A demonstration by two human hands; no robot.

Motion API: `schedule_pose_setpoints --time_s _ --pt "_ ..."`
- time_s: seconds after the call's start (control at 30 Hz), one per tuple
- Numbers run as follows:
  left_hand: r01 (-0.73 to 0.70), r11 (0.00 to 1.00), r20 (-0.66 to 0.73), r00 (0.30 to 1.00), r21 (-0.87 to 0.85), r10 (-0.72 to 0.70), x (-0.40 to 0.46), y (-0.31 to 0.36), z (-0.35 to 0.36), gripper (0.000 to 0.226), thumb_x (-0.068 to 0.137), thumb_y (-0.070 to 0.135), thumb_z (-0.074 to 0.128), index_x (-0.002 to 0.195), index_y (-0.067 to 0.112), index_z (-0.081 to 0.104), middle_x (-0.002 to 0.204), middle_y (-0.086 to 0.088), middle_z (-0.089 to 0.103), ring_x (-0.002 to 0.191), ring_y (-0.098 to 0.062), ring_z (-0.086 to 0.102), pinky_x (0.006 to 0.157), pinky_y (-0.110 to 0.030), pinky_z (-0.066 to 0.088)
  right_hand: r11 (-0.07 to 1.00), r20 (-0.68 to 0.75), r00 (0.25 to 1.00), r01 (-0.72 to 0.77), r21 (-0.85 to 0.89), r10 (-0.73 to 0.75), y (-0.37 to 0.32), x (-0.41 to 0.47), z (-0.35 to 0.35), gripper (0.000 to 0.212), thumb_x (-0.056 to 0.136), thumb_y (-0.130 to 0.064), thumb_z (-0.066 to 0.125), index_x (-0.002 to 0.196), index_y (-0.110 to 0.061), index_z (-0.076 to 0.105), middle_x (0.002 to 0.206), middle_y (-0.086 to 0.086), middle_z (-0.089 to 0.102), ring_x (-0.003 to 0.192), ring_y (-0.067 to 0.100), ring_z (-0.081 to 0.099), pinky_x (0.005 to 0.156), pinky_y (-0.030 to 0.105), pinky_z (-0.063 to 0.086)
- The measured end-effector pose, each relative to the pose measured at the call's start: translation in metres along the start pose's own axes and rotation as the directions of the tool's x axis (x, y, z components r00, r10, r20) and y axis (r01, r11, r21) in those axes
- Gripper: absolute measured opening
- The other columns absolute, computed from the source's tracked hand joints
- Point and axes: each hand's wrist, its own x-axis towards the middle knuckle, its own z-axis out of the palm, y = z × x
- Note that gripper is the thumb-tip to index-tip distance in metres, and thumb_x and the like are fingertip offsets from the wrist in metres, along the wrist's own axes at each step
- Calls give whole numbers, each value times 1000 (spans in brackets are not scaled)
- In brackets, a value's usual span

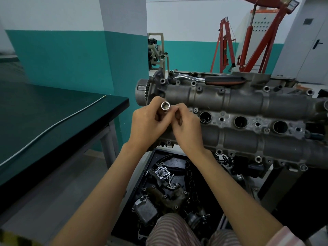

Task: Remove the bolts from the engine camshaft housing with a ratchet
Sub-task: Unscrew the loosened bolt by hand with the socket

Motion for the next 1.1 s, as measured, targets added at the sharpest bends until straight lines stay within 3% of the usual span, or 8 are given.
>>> schedule_pose_setpoints --time_s 0.13,0.27,0.33,0.43,0.5,0.7,0.9,1.1 --pt "-27 1000 22 999 -2 27 -1 -1 -2 24 89 27 54 93 6 65 58 -2 60 46 -14 51 45 -35 45 999 11 999 51 6 -51 -3 0 -1 20 93 -12 49 108 -12 61 73 -19 54 59 -7 46 57 6 33" --pt "-15 999 9 1000 36 14 1 -2 -1 35 89 33 54 81 0 61 56 -6 57 46 -19 52 45 -39 44 999 0 1000 31 20 -31 -1 0 -1 29 90 -10 54 118 -13 57 64 -20 45 55 -2 45 56 11 35" --pt "1 999 -10 1000 45 -1 1 -1 0 38 87 36 56 76 -1 57 54 -7 54 45 -19 48 43 -36 43 999 -9 1000 -13 44 14 -1 1 0 27 87 -14 60 113 -12 55 60 -13 43 52 4 43 53 17 37" --pt "14 999 -20 1000 38 -14 2 0 1 40 86 37 58 72 0 53 52 -6 51 44 -18 45 43 -34 40 995 -48 998 -23 99 28 -1 0 2 12 86 -13 62 91 -18 52 57 -12 40 51 6 41 50 18 35" --pt "23 999 -15 1000 29 -22 2 0 1 40 85 36 62 70 0 52 52 -6 51 44 -20 46 43 -36 40 996 -68 997 -21 92 27 -1 0 2 10 87 -10 60 87 -17 53 57 -13 39 52 6 42 50 19 35" --pt "36 999 -29 999 -7 -36 2 0 2 39 85 37 60 71 1 53 54 -6 52 46 -21 47 44 -38 42 999 -53 998 31 26 -29 -1 0 1 7 90 -9 56 95 -5 60 60 -15 41 51 3 43 51 21 38" --pt "1 1000 10 1000 -23 -1 -1 -4 -2 25 89 29 56 97 8 66 62 -2 61 49 -13 52 48 -36 46 996 -66 995 72 44 -69 -2 0 0 11 89 -6 56 99 -6 62 60 -24 41 59 -8 51 56 7 37" --pt "58 998 -36 998 8 -58 1 -3 2 35 87 33 60 74 0 56 56 -8 54 48 -22 50 48 -36 42 996 -54 994 91 18 -90 -3 0 -1 19 90 -6 54 106 -7 64 60 -25 39 59 -9 49 57 6 35"
